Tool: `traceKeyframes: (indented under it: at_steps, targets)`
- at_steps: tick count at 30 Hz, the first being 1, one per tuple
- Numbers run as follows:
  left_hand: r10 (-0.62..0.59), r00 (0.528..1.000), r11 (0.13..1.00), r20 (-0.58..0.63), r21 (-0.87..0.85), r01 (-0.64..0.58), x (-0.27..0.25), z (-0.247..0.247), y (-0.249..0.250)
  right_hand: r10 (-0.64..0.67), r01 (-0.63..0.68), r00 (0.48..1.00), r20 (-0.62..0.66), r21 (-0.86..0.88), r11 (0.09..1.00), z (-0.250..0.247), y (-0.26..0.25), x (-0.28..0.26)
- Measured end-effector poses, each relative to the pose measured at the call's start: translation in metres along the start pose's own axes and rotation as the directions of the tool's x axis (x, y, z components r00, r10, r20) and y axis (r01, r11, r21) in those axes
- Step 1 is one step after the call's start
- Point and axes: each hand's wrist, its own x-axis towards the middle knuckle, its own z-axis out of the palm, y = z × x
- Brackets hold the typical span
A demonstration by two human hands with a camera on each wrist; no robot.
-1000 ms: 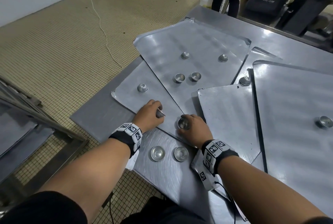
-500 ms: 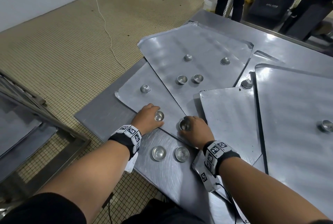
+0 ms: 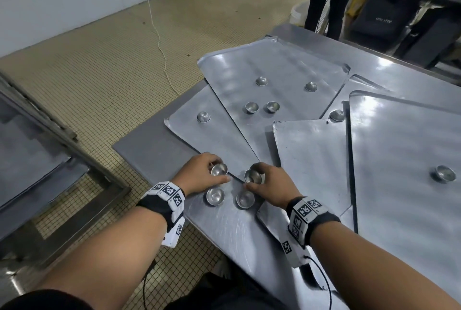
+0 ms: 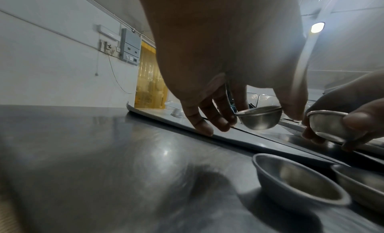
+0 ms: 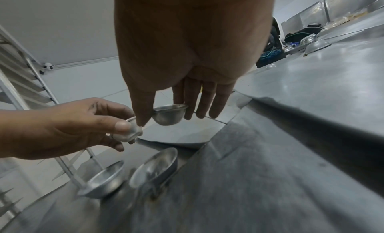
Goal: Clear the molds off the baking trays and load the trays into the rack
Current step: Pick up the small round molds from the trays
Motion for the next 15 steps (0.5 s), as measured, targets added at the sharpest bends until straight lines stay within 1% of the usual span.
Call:
traceKeyframes:
  at_steps: [3,7,9,11,15]
  targets:
    - [-0.028,1.0,1.0,-0.005,-0.003,0.027,-0.027,0.005,0.005,-0.042,0.042,0.999,0.013,-0.004,0.999,0.004,0.0,-0.017]
    - [-0.068,0.997,0.994,-0.02,0.081,0.07,-0.052,0.019,0.009,-0.061,0.064,0.997,0.043,-0.075,0.995,0.017,0.0,-0.033]
    - [-0.095,0.995,0.99,-0.018,0.104,0.096,-0.061,0.028,0.011,-0.076,0.079,0.997,0.03,-0.11,0.991,0.024,0.001,-0.037]
    - [-0.116,0.993,0.986,-0.027,0.12,0.119,-0.069,0.037,0.014,-0.075,0.078,0.997,0.023,-0.131,0.988,0.027,0.001,-0.04]
    - [-0.149,0.988,0.979,-0.049,0.134,0.155,-0.086,0.05,0.019,-0.067,0.074,0.996,0.051,-0.149,0.986,0.029,-0.001,-0.046]
